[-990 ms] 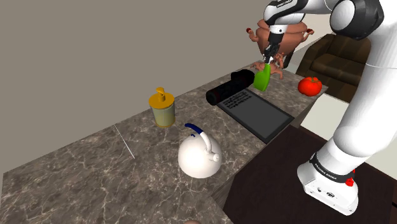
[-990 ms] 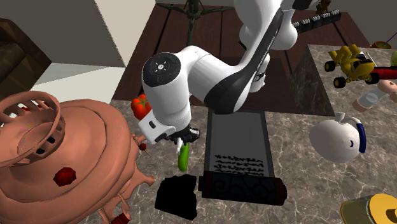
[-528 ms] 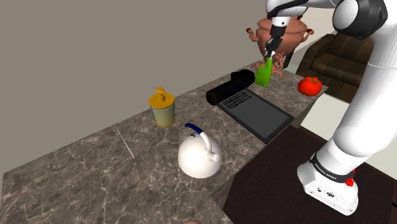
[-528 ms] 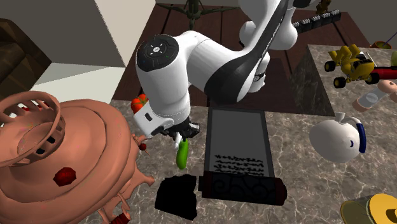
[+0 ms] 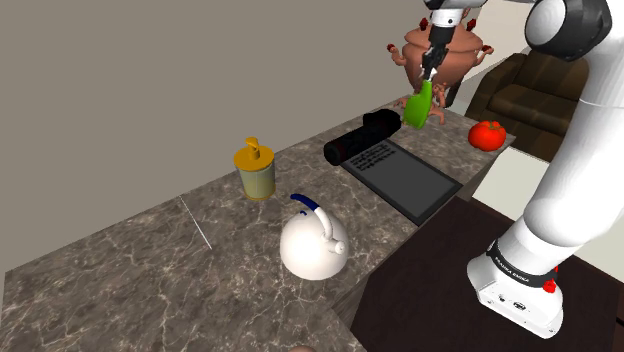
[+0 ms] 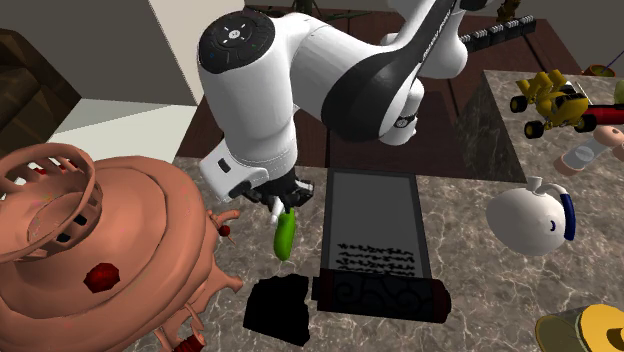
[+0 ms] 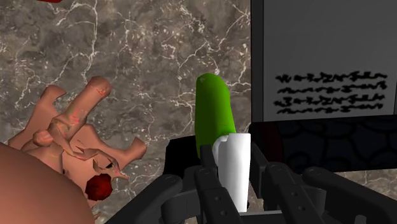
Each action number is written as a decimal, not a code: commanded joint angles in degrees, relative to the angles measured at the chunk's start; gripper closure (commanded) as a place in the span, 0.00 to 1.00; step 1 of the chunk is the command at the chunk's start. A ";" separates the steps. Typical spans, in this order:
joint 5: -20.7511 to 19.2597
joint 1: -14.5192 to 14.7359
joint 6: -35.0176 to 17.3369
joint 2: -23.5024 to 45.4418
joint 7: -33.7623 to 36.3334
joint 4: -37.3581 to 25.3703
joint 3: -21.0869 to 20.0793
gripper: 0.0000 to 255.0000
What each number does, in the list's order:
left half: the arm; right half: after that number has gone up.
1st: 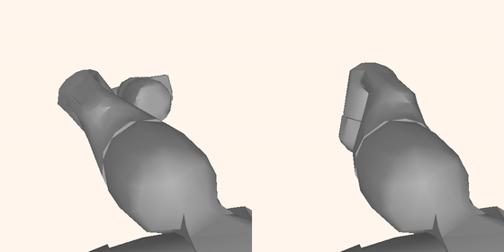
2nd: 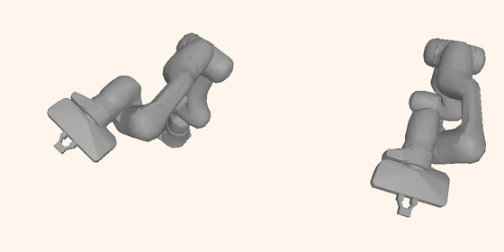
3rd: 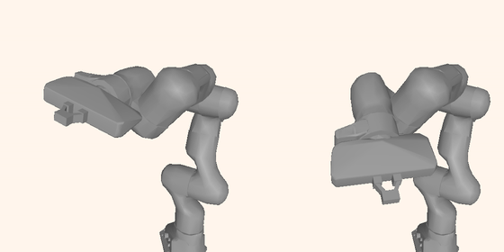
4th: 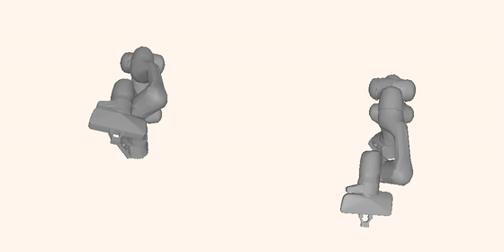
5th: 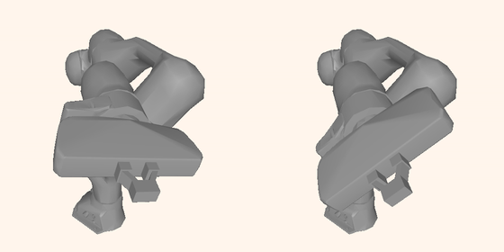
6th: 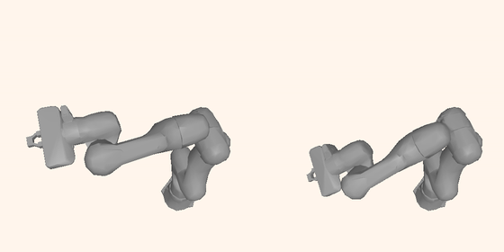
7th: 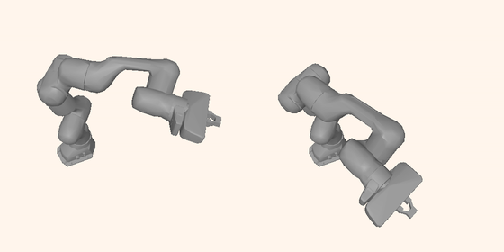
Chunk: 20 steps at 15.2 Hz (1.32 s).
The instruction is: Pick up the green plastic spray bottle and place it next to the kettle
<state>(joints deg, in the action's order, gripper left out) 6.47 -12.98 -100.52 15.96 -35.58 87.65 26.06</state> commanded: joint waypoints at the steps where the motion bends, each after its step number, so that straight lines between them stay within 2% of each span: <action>1: -0.05 -0.02 1.52 -0.03 0.14 -1.49 0.01 1.00; 11: 0.38 -0.95 9.74 1.09 0.05 -10.76 0.22 1.00; 20: 1.70 -2.73 18.24 4.03 -0.31 -22.03 0.35 1.00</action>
<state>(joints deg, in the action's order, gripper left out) 7.92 -15.32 -83.59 19.45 -35.74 67.42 26.36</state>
